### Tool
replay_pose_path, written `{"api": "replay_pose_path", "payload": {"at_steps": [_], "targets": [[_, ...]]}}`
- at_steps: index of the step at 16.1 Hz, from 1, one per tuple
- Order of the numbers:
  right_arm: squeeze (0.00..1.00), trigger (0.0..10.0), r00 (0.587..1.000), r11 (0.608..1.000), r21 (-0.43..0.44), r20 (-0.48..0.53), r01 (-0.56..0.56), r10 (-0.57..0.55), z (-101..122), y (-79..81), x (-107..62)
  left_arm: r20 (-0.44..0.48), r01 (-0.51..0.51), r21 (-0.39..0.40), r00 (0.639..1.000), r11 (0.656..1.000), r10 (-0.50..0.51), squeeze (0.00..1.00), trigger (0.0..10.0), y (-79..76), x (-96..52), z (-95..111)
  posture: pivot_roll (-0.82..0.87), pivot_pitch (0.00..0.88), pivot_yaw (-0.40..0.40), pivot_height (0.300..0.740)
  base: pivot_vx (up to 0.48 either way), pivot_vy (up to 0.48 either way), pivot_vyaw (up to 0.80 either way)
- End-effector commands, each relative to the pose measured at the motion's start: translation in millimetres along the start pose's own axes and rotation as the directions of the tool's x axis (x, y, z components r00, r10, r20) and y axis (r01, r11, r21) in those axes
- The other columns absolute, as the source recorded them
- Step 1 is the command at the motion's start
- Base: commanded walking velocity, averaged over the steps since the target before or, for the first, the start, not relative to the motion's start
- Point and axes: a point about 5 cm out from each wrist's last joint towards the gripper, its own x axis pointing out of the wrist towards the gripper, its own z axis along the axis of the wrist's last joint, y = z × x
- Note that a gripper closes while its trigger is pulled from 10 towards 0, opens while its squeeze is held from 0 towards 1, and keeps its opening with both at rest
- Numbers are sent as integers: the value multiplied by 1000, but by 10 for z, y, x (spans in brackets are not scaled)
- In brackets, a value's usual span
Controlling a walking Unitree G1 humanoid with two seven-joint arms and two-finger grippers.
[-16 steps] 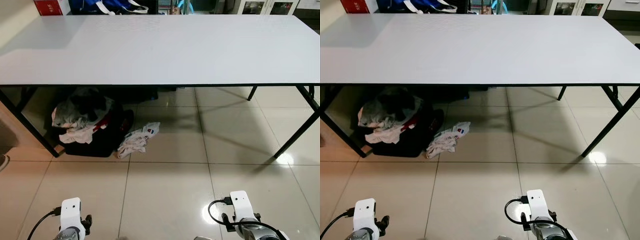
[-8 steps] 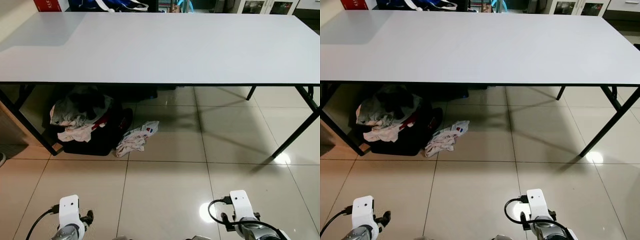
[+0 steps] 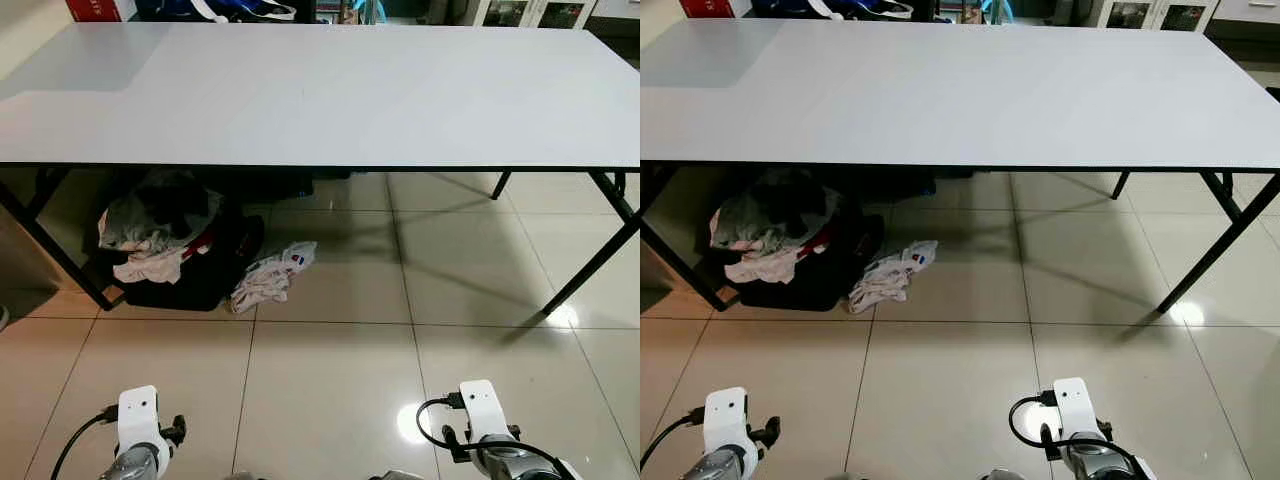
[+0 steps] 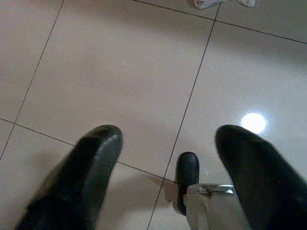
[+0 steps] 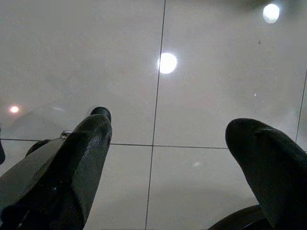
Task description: Setting the table
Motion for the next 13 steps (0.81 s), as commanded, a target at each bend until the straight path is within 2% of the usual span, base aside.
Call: {"api": "replay_pose_path", "payload": {"at_steps": [1, 13], "targets": [[0, 10000, 1000, 1000, -7, 0, -4, 4, 24, -9, 2, 21, -5, -11, 1000, 1000, 6, 0, 0, 25, 5, 45, -99, 56, -4, 740, 0, 0, 0], [0, 10000, 1000, 1000, -5, -2, -14, 14, 24, 8, 2, 32, -3, -10, 999, 1000, 3, 0, 0, 30, 7, 65, -99, 62, -4, 740, 0, 0, 0]]}}
